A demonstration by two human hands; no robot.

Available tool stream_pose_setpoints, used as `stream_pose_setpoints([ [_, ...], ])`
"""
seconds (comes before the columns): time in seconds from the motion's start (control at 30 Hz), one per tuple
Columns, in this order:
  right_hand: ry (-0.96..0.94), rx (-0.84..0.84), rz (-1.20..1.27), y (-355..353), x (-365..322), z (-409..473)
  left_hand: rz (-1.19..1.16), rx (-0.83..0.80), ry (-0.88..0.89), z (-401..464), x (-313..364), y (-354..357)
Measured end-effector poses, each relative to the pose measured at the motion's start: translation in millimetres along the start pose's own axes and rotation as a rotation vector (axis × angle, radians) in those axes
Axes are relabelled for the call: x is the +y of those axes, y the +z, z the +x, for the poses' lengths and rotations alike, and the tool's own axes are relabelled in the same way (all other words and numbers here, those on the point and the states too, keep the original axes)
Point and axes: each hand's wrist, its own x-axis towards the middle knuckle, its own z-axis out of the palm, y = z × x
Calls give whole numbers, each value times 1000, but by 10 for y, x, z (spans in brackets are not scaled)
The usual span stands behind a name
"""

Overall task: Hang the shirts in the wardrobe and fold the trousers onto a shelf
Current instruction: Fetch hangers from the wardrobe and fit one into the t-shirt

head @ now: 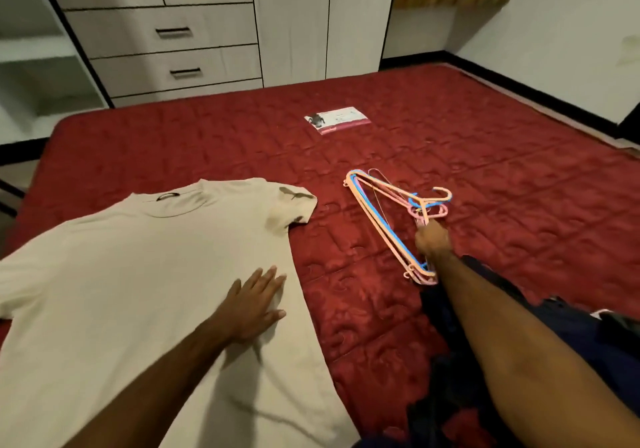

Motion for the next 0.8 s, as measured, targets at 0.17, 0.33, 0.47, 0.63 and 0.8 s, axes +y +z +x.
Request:
stream_pose_setpoints([
  [0.17,-65,162,-156,-60,139,-15,-22,26,-10,30,12,91],
  [0.33,-323,76,203,-412,-35,-111,4,39,20,57,21,34],
  [0.47,-576,-79,284,-345,-515,-491,-190,180,68,-78,-72,28],
  [0.63,-705,-348,526,50,-1368,-1165,-934,288,-21,-365,-166,-133],
  [0.8,-510,-711,866,861,-2021,-1812,-2024,495,-163,-662,-620,-451],
])
